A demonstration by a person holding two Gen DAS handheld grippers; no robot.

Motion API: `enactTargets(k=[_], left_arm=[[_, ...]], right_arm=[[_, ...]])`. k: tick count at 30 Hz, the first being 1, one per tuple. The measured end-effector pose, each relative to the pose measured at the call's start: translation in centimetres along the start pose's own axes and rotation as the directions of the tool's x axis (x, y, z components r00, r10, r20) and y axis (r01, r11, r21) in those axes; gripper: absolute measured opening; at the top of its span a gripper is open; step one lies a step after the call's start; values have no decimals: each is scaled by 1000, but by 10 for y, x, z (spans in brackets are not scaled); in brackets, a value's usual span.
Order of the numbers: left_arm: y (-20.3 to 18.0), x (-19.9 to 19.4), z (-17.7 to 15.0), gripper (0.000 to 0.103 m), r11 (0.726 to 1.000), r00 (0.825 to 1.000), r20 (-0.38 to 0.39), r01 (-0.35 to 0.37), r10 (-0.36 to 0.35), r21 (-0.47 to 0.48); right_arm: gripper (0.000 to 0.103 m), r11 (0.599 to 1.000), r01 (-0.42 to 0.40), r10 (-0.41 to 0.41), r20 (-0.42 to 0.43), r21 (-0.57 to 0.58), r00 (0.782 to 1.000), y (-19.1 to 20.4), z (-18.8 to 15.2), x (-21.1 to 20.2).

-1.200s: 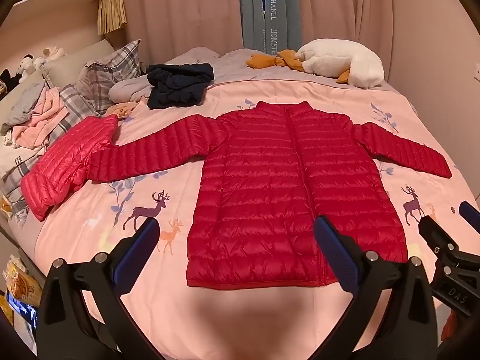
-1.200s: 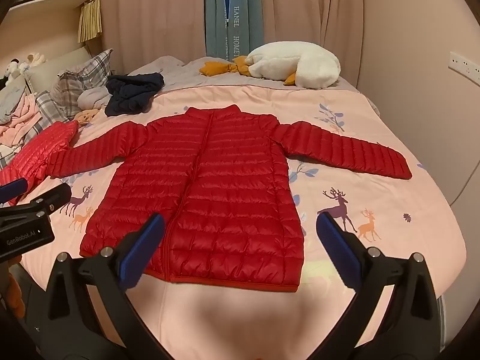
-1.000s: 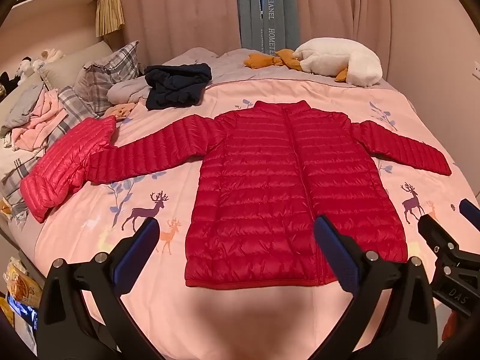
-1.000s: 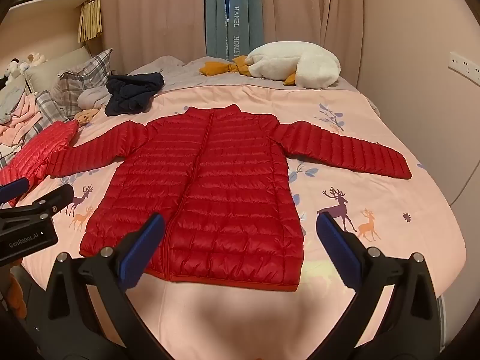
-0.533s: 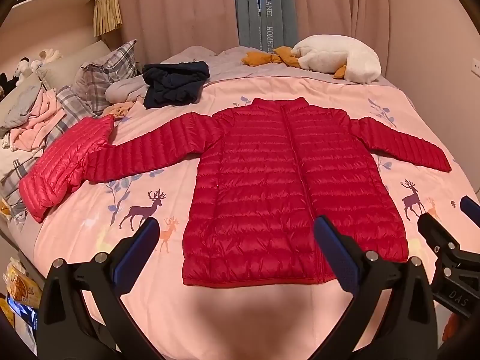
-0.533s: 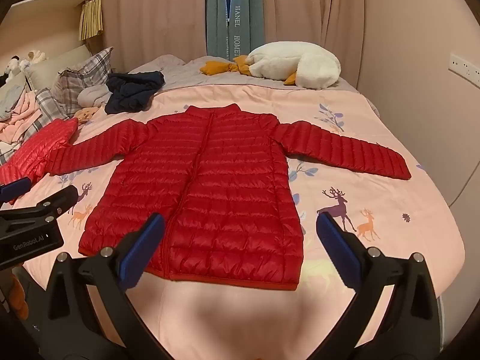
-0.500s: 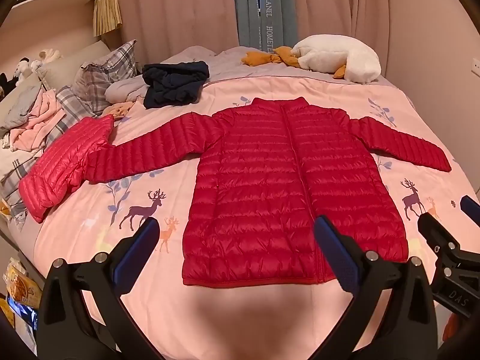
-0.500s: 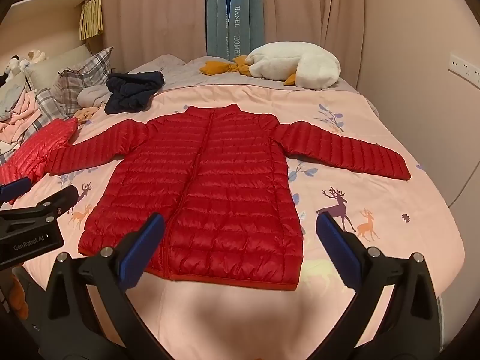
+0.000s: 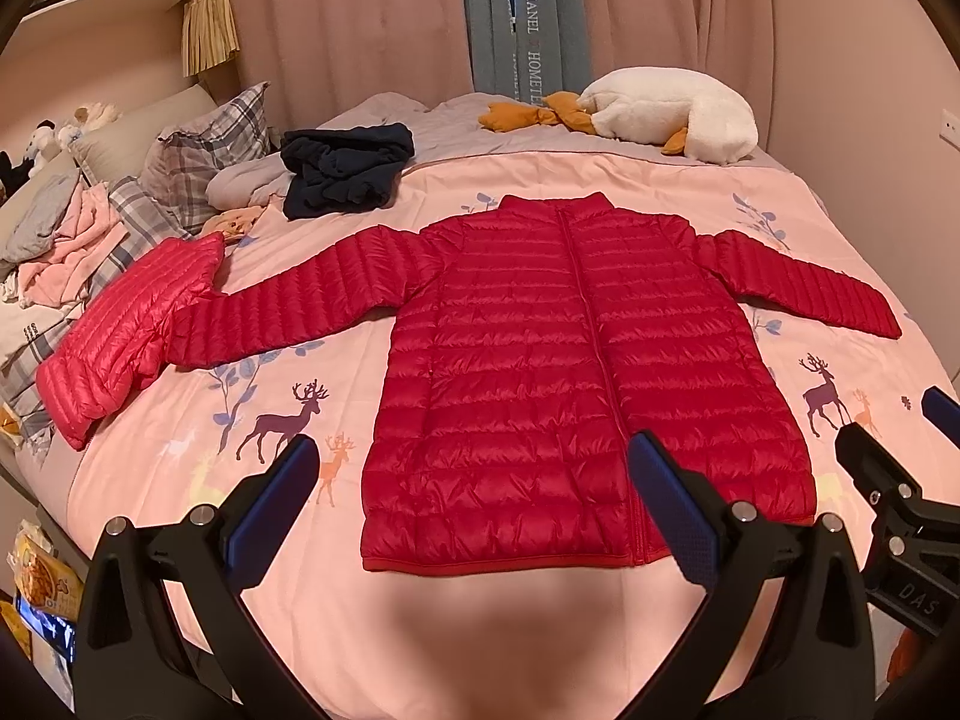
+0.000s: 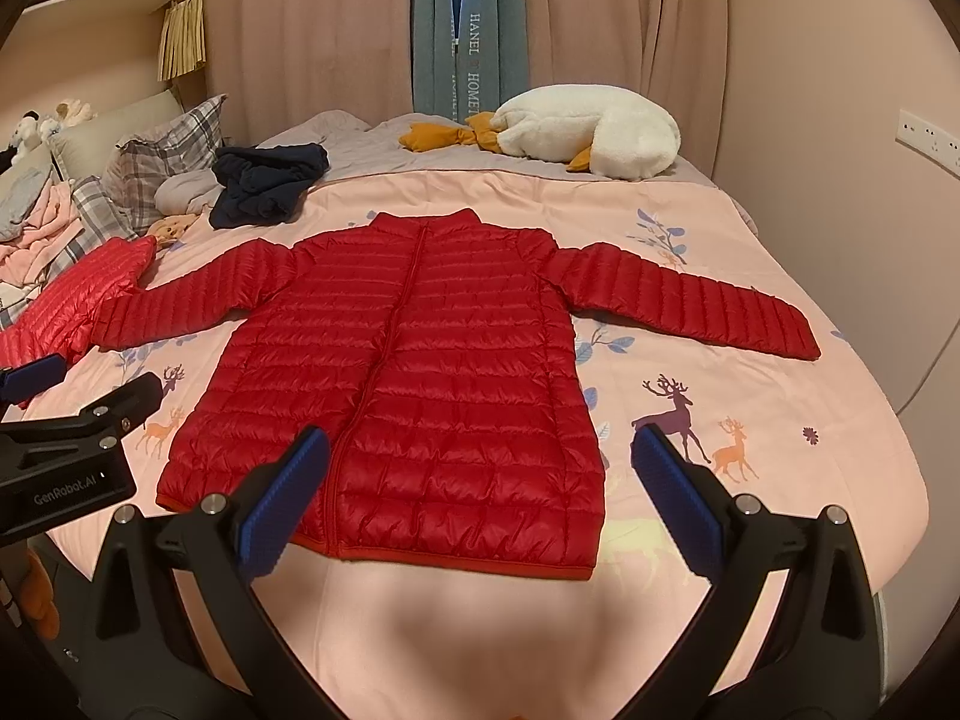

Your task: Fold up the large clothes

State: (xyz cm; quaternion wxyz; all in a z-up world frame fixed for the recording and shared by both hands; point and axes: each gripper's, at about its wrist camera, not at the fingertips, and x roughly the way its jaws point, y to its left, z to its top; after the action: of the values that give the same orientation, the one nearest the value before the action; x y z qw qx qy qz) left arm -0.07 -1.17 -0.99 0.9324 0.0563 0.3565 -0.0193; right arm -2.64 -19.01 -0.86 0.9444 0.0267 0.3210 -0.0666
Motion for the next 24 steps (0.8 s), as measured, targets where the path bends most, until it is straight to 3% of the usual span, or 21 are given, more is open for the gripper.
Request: enactTargets(k=[24], left_arm=[[-3, 0, -1, 102, 1000, 1000, -2, 1, -1, 9]], right_arm=[[101, 1000, 1, -1, 4, -1, 1000, 0, 0, -5]])
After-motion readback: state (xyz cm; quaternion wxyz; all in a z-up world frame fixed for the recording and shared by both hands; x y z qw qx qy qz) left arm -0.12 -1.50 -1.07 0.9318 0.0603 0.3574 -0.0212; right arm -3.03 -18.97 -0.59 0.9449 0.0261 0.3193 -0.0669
